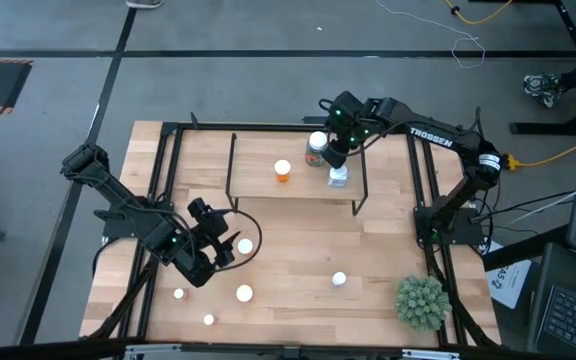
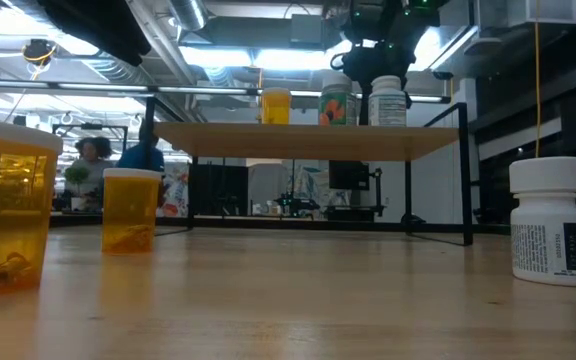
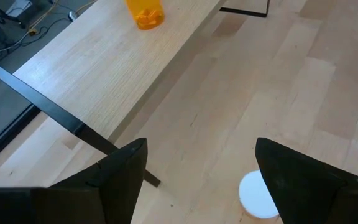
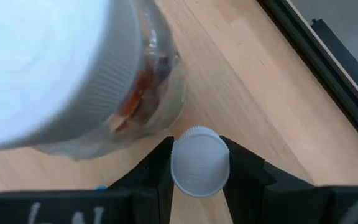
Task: Pick and place medicine bottles onto shelf by color
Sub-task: Put the top pink pill bottle on the shelf
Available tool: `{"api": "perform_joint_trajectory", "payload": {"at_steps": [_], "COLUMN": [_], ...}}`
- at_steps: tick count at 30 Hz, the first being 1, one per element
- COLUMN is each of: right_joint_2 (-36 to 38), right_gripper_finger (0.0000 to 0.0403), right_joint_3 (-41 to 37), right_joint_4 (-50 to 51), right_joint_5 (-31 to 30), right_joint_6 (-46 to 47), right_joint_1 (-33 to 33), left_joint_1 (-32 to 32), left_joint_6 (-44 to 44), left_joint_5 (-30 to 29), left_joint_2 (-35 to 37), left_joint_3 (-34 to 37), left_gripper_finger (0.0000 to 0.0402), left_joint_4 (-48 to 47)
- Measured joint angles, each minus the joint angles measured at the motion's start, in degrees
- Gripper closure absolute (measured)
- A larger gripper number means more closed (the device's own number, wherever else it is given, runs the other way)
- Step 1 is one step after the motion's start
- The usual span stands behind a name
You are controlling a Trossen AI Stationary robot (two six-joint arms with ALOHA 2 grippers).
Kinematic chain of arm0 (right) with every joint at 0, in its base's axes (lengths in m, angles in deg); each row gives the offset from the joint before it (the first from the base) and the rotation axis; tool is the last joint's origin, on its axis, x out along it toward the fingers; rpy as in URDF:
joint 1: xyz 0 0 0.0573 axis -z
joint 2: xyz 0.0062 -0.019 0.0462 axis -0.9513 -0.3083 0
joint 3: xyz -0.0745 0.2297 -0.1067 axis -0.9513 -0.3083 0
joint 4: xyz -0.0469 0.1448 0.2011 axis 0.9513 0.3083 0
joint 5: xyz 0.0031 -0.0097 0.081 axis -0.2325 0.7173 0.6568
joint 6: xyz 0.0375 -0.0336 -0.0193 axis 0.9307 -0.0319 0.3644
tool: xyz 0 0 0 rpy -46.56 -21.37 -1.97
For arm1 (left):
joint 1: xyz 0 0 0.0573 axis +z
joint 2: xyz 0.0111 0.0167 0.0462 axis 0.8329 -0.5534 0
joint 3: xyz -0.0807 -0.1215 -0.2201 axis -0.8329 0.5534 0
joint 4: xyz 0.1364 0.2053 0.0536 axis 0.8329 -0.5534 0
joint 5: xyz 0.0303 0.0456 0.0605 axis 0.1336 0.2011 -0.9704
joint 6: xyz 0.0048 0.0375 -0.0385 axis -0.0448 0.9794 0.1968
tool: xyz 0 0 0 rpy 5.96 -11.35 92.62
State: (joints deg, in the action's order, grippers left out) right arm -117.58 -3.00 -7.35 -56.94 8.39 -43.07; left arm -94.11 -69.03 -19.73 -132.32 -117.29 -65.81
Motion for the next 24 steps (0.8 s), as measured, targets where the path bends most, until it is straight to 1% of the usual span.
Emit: {"api": "perform_joint_trajectory", "payload": {"at_steps": [4, 7, 12, 18, 24], "right_joint_2": [0.0, 0.0, 0.0, 0.0, 0.0], "right_gripper_finger": [0.0290, 0.0280, 0.0252, 0.0222, 0.0206], "right_joint_3": [0.0, 0.0, 0.0, 0.0, 0.0], "right_joint_4": [-0.4, -0.4, -0.4, -0.4, -0.4], "right_joint_5": [0.0, -0.3, -4.5, -4.5, -4.5], "right_joint_6": [0.0, 0.0, -0.1, -0.1, 0.0], "right_joint_1": [0.0, 0.0, 0.0, 0.0, 0.0], "left_joint_1": [0.0, 0.0, 0.0, 0.0, 0.0], "left_joint_6": [0.0, 0.0, 0.0, 0.0, 0.0], "left_joint_5": [0.0, 0.0, 0.0, 0.1, 0.1], "left_joint_2": [0.0, 0.0, 0.0, 0.0, 0.0], "left_joint_3": [0.0, 0.0, 0.0, 0.0, 0.0], "left_gripper_finger": [0.0106, 0.0106, 0.0106, 0.0106, 0.0106], "left_joint_4": [0.0, 0.0, 0.0, 0.0, 0.0]}}
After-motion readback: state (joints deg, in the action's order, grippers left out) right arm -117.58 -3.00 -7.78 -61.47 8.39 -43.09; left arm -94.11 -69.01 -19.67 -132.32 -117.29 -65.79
